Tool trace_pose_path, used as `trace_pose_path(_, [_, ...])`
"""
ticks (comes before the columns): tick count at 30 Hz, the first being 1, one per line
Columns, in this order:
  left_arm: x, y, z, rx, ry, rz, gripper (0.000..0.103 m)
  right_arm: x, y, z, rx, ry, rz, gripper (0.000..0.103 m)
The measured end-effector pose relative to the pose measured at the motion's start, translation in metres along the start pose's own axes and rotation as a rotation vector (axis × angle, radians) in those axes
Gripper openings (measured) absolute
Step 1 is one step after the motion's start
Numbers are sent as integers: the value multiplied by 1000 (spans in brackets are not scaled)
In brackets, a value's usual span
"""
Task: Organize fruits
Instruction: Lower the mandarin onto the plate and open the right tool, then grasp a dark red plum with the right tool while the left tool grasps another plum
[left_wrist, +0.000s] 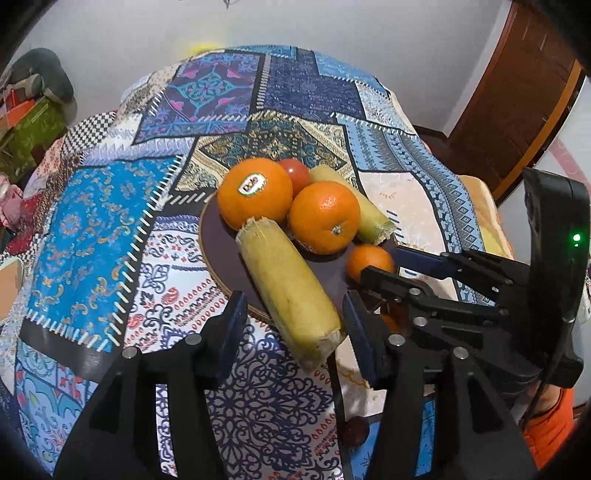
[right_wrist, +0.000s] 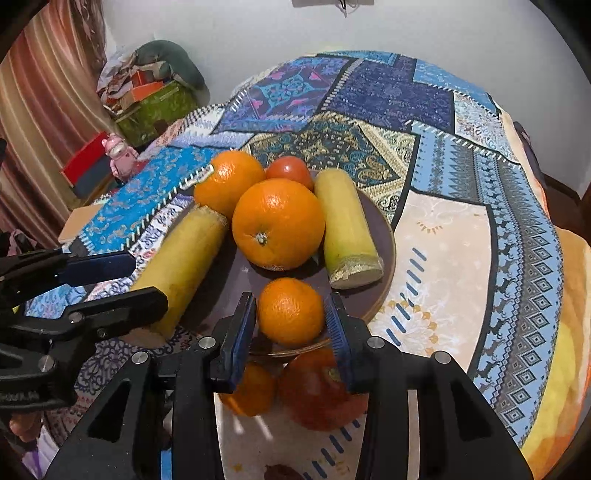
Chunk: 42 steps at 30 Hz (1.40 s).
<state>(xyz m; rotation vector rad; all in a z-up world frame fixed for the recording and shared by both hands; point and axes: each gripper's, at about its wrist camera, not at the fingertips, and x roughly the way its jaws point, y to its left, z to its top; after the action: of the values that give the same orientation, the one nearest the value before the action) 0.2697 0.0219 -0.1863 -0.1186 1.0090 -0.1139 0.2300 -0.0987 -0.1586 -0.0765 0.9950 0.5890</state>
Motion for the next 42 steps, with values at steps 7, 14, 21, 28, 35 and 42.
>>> trace_pose_path(7, [-23, -3, -4, 23, -53, 31, 53, -32, -3, 0, 0, -60, -20, 38])
trace_pose_path(14, [-43, -13, -21, 67, -69, 30, 55, -65, -8, -18, 11, -88, -35, 41])
trace_pose_path(21, [-45, -19, -49, 70, -24, 3, 56, -75, -5, -48, 5, -64, -47, 41])
trace_pose_path(28, [-32, -27, -80, 84, 32, -12, 56, -72, 2, -80, 20, -24, -35, 41])
trace_pose_path(35, [-19, -33, -94, 92, 63, -40, 53, -58, 5, -94, 31, 20, -15, 41])
trace_pose_path(42, [-4, -38, -96, 116, 89, -43, 37, -42, 3, -93, 44, 41, -6, 41])
